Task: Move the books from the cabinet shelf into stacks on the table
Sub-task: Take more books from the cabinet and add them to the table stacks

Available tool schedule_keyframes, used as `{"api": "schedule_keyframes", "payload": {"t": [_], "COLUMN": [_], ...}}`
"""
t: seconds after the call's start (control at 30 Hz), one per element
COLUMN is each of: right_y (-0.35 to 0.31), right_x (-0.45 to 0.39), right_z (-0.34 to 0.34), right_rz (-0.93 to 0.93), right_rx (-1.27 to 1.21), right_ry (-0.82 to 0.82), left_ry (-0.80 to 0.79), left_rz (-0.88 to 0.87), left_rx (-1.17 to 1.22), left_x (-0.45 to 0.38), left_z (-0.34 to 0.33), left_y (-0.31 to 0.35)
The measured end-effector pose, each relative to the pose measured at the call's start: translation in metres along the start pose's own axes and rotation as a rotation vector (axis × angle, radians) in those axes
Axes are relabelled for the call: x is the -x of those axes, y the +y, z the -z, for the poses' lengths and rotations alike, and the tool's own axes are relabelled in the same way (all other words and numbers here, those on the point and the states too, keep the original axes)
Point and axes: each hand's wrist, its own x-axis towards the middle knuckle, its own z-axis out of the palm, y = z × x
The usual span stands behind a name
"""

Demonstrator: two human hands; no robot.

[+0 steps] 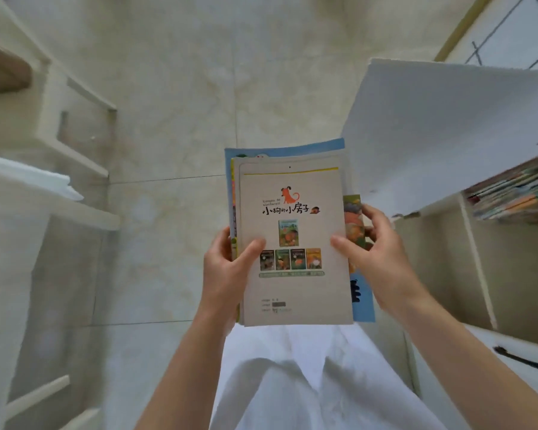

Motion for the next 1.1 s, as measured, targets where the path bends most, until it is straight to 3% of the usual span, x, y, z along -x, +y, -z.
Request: {"api": "schedule_keyframes", "payload": {"t": [0.23, 0.53, 0.8, 1.1], "right_y": [0.001, 0.029, 0.034, 0.0], "right_x": [0.013, 0.068, 0.096, 0.075], "right_z": [-0.143, -0.344, -0.449, -0.559], "right_rz": [0.081, 0.211, 0.273, 0.237], "right_rx": [0.177, 0.394, 0.508, 0.575], "right_ry": [-0.31, -0.572, -0.721, -0.927], "left_ry": [0.302, 0.608, 0.806, 1.005], "left_rz": [-0.082, -0.162, -0.176, -0.165], "left_rx": [0.088, 0.194, 0.274, 0.396], "left_x": [0.024, 0.078, 0.1, 0.067], "left_z": [0.133, 0.316, 0.403, 0.465], "left_y": [-0.007, -0.027, -0.037, -0.017]}}
